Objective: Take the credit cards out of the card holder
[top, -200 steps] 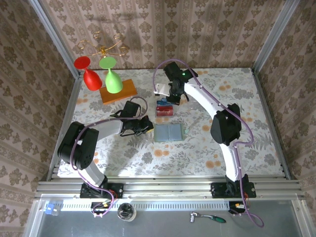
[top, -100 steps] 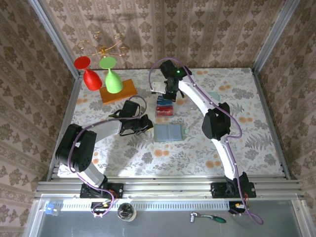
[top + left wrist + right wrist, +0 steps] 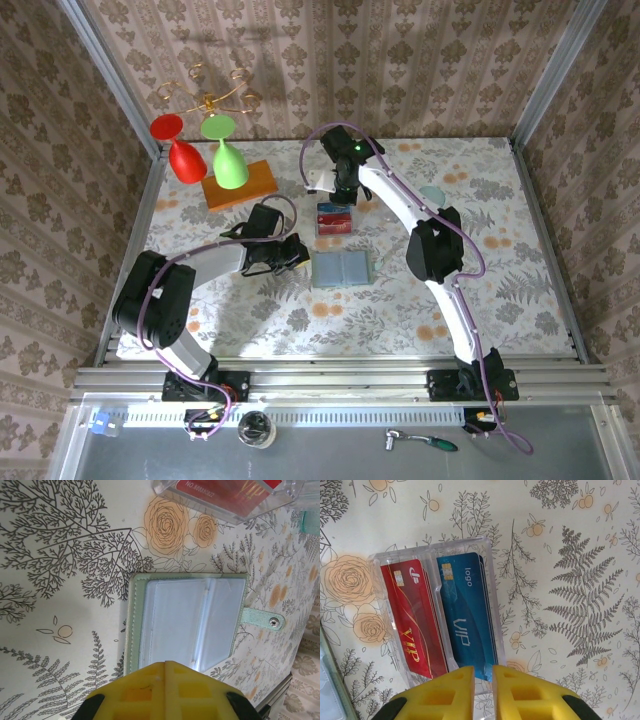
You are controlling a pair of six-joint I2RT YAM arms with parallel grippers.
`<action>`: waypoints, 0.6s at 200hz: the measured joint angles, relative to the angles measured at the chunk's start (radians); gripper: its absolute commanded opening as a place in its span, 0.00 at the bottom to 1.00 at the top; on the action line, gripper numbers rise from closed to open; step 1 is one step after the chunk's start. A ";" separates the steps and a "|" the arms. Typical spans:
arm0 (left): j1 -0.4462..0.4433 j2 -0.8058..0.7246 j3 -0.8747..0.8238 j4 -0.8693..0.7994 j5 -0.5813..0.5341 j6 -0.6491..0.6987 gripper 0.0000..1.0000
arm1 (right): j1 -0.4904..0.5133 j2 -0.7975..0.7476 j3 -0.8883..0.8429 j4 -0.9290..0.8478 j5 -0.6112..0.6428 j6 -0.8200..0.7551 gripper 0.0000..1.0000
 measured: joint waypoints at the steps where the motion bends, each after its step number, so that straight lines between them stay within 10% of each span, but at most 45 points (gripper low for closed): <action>1: 0.000 0.000 0.000 0.000 0.000 0.000 0.07 | 0.000 0.000 -0.001 0.001 0.000 0.002 0.19; 120: 0.000 0.005 0.000 0.009 0.004 0.000 0.05 | 0.008 -0.318 -0.507 0.311 -0.074 0.456 0.11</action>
